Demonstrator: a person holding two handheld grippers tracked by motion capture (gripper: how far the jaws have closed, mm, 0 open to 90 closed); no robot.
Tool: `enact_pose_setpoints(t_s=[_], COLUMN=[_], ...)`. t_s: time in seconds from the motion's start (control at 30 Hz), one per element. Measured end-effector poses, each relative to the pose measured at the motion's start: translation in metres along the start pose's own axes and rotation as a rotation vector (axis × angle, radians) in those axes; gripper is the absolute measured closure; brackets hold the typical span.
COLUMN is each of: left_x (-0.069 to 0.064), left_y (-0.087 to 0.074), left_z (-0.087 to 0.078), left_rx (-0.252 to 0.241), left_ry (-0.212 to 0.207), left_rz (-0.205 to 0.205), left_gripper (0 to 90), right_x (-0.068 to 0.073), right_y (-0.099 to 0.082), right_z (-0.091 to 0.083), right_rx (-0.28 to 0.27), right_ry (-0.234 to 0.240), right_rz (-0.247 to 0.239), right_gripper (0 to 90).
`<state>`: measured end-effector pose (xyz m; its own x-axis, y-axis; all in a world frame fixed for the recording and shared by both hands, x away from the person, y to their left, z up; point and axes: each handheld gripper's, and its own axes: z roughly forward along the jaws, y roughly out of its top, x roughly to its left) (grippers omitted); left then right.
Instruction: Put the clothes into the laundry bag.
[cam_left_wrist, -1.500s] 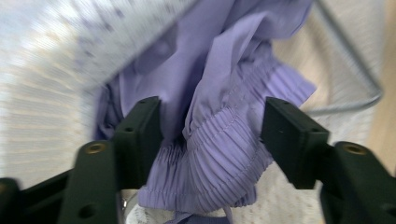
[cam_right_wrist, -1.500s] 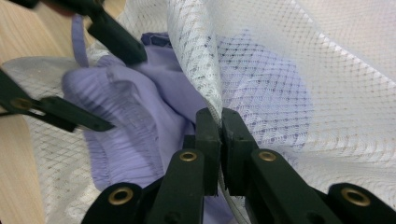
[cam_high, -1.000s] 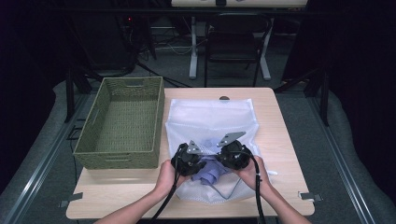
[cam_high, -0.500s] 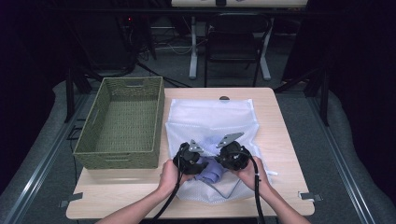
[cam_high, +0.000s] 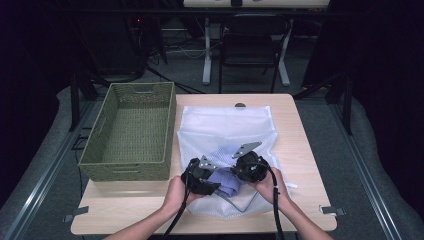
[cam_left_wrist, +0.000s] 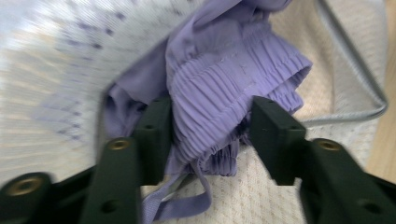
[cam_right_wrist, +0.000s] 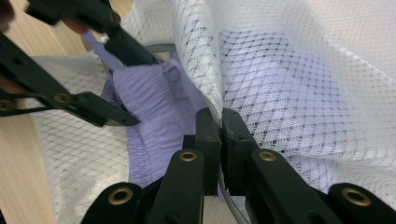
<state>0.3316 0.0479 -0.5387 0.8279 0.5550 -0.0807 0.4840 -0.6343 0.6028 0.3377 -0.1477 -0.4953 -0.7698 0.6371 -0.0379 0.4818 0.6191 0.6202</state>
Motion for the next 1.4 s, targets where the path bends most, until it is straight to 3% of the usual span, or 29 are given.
enact_pose_setpoints(t_s=[0.1,0.17,0.37,0.43,0.5,0.63,0.77,0.87,1.03,1.17,1.4], left_x=[0.003,0.007,0.006,0.004,0.005,0.011,0.013,0.013,0.008,0.005,0.014], left_y=[0.0,0.002,0.012,0.015,0.015,0.011,0.01,0.01,0.01,0.006,-0.003], left_z=[0.008,0.01,0.006,0.005,0.008,0.02,0.02,0.017,0.007,-0.004,-0.022], left_rx=[-0.003,-0.011,-0.114,-0.145,-0.145,-0.109,-0.091,-0.07,-0.047,-0.04,-0.043], left_ry=[-0.005,-0.011,0.006,0.032,0.035,0.025,0.009,-0.003,0.002,0.016,0.034], left_rz=[0.004,-0.012,-0.069,-0.072,-0.09,-0.105,-0.088,-0.072,-0.031,-0.006,-0.028], left_gripper=[71.8,76.6,78.8,78.8,78.5,75.3,72.0,66.5,49.0,44.0,42.3], right_x=[0.0,0.001,0.003,0.003,0.003,0.001,0.001,0.0,-0.001,-0.003,-0.003], right_y=[0.0,0.0,0.004,0.006,0.007,0.004,-0.001,-0.001,-0.002,-0.001,0.0], right_z=[0.001,0.0,-0.008,-0.011,-0.013,-0.007,0.004,0.006,0.003,0.002,-0.001], right_rx=[0.005,0.0,-0.037,-0.049,-0.056,-0.029,0.016,0.019,0.011,0.006,-0.004], right_ry=[0.002,0.002,-0.001,-0.002,-0.002,0.005,0.011,0.01,0.005,0.002,0.002], right_rz=[-0.002,-0.002,-0.005,-0.007,-0.004,0.004,0.01,0.01,0.011,0.012,0.014], right_gripper=[87.1,87.2,87.2,87.2,87.2,87.2,87.1,87.1,87.1,87.1,87.1])
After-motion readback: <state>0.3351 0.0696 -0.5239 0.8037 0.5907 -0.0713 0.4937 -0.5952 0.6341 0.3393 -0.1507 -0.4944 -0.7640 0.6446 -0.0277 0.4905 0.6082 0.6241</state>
